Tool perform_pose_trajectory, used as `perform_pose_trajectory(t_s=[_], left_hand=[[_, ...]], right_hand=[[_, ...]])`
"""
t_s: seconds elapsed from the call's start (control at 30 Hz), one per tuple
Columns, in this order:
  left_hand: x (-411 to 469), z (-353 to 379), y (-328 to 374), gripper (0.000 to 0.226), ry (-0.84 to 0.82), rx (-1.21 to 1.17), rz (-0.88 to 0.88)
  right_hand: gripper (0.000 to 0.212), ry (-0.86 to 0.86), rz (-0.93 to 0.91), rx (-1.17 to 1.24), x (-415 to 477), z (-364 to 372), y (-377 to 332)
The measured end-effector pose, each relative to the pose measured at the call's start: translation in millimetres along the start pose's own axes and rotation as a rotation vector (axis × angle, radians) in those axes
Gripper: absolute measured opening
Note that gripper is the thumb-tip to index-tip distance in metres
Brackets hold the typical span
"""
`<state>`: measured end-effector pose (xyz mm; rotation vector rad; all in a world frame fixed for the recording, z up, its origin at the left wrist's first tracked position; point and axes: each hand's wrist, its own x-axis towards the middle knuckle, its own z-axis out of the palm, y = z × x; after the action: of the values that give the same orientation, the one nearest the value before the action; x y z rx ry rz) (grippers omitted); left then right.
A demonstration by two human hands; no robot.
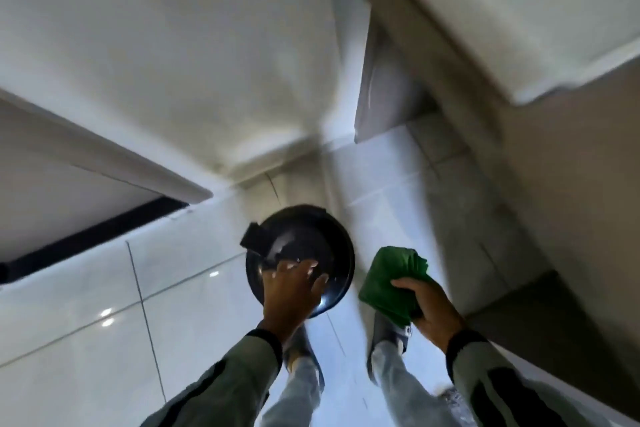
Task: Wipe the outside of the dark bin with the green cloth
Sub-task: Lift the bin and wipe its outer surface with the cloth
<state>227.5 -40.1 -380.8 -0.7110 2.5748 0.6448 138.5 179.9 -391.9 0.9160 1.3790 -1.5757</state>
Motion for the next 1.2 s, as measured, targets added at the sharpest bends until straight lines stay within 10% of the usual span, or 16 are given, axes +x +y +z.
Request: perform_pose_trajectory(t_s=[0.37,0.67,0.93,1.2], left_hand=[[99.6,216.9,-5.4,0.120,-0.007,0.228,-0.008],[86.3,152.7,-81.6,0.129,-0.001,0.027,-0.021],[79.1,52.0,-196.3,0.127,-0.212,-0.019,0.096],[79.2,52.9,-232.8,0.145,-0.328,-0.043,0.147]], right_hand=[[0.040,0.302,-0.034,-0.359,198.1,-22.1,112.7],[0.027,0.237,-0.142,-0.458,202.8,12.9,77.9],[0.055,-0.019,-0.463,-1.059,250.8,107.4,66.6],[0.048,-0.221,-0.258,-1.368,347.5,164.0,76.6]])
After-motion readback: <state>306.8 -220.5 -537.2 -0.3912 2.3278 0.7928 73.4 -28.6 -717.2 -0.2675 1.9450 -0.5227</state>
